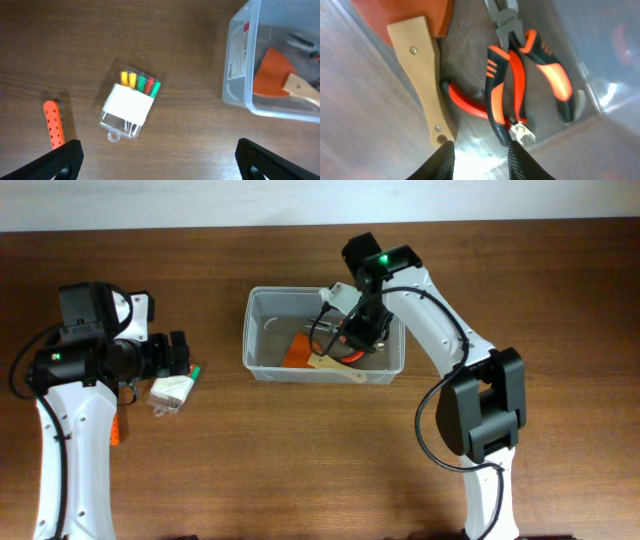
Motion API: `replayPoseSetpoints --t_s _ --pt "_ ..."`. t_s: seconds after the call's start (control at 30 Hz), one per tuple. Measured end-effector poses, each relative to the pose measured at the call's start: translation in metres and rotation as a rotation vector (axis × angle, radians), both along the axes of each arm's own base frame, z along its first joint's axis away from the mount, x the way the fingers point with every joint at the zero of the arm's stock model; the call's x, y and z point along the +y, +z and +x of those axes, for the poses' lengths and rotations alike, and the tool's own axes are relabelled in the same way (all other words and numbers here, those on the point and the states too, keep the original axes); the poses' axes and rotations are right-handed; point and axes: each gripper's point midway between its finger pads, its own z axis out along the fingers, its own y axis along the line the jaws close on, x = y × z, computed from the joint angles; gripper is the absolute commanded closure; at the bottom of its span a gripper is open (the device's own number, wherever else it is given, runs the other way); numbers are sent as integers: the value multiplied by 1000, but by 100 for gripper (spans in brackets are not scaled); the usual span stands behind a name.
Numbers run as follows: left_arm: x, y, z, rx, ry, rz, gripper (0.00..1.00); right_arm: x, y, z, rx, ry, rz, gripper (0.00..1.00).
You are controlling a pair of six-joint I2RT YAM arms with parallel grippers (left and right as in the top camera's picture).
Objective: Pack container
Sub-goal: 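Carry the needle-nose pliers into the container and release them, then raise the right gripper away to the upper right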
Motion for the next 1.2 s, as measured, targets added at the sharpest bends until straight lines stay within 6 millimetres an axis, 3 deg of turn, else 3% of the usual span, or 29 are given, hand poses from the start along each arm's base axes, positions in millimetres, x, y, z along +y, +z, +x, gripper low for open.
replayPoseSetpoints --t_s 0.1,0.13,0.17,0.2,0.27,0.33,0.43,0.53,0.6,0.73,0.9,1.03,1.2 --pt "-2 0 -14 63 -15 -3 1 1 32 13 -61 -21 24 57" --pt "-3 4 -18 76 -18 -2 1 1 47 19 -95 -37 36 50" --pt "-3 11 -19 79 -25 4 1 -1 67 26 -139 -67 50 21" --pt "-3 19 -20 75 -34 12 1 -4 90 34 -194 -101 69 1" --pt "-3 40 -23 59 -60 32 1 -20 144 47 -318 -185 109 2" --pt "-3 57 -24 33 -95 55 1 -50 203 51 -440 -302 154 1" --pt "-1 66 -27 25 -149 101 1 -122 287 37 -616 -516 208 1" --pt "3 60 -25 43 -206 146 1 -197 341 6 -743 -729 223 1" --pt "5 52 -19 56 -244 167 1 -237 361 -17 -796 -841 220 1" --pt "10 14 0 136 -314 180 1 -280 372 -41 -817 -966 241 1" --pt "18 -51 22 277 -357 163 1 -306 347 -39 -730 -1040 263 1" --pt "21 -92 31 363 -373 141 1 -308 320 -33 -641 -1058 269 1" --pt "21 -125 33 434 -381 116 1 -309 298 -26 -578 -1066 274 1"
